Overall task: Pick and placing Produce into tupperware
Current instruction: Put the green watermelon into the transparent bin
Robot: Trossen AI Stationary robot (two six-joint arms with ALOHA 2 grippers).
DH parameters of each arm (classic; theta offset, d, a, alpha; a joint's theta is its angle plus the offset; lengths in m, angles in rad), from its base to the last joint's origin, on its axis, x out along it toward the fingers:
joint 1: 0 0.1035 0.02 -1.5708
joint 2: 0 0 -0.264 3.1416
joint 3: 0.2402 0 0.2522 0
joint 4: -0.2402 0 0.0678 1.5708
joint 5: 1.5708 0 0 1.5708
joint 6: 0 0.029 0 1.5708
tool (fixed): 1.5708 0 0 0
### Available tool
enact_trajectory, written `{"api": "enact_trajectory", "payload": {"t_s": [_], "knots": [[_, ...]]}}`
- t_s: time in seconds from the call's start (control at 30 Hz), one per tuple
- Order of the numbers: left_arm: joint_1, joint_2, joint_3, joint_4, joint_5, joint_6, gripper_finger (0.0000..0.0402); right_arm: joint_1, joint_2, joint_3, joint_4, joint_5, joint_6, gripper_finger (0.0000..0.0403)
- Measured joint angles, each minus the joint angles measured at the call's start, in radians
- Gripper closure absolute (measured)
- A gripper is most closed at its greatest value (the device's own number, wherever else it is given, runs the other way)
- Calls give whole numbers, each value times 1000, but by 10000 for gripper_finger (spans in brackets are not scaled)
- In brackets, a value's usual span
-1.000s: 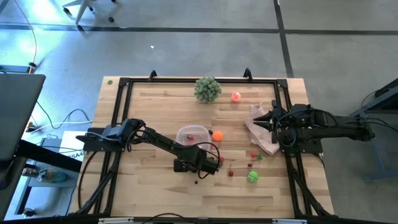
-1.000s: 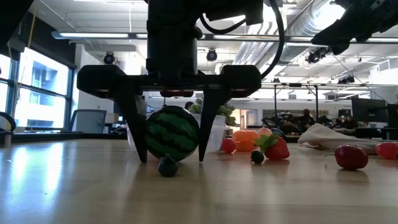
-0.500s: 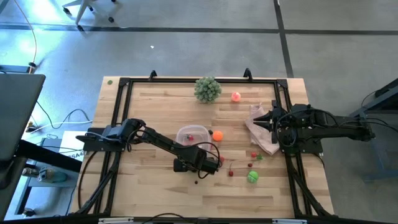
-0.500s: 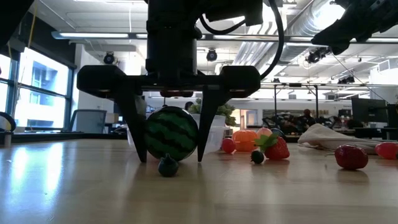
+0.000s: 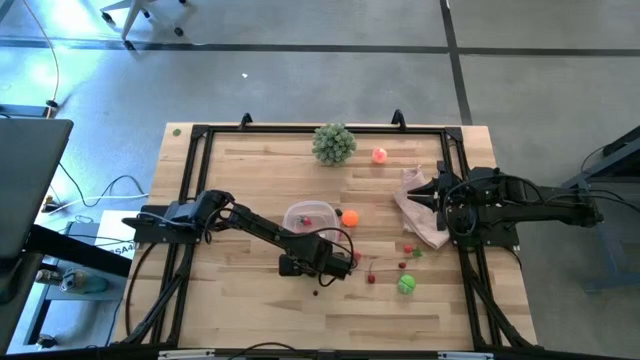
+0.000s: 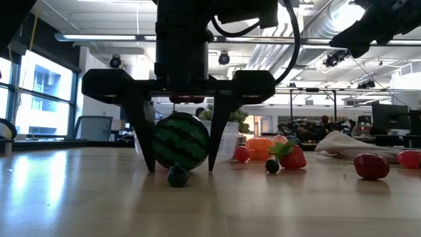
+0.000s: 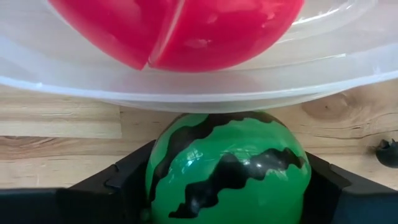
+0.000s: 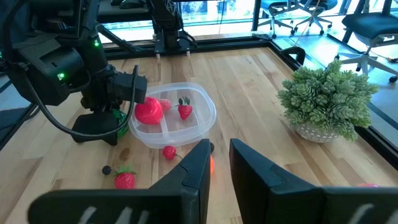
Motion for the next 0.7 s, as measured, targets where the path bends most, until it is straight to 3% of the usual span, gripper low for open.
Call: {"api": "enact_trajectory", "payload": {"t_s": [0.2, 0.5, 0.7], "knots": [[0, 0, 0, 5, 0, 15, 113, 0, 0, 0, 0, 0, 0, 351], [-2, 2, 9, -4, -1, 15, 139, 0, 0, 0, 0, 0, 0, 351], [-3, 5, 58, -56, -35, 27, 109, 0, 0, 0, 0, 0, 0, 351]]}}
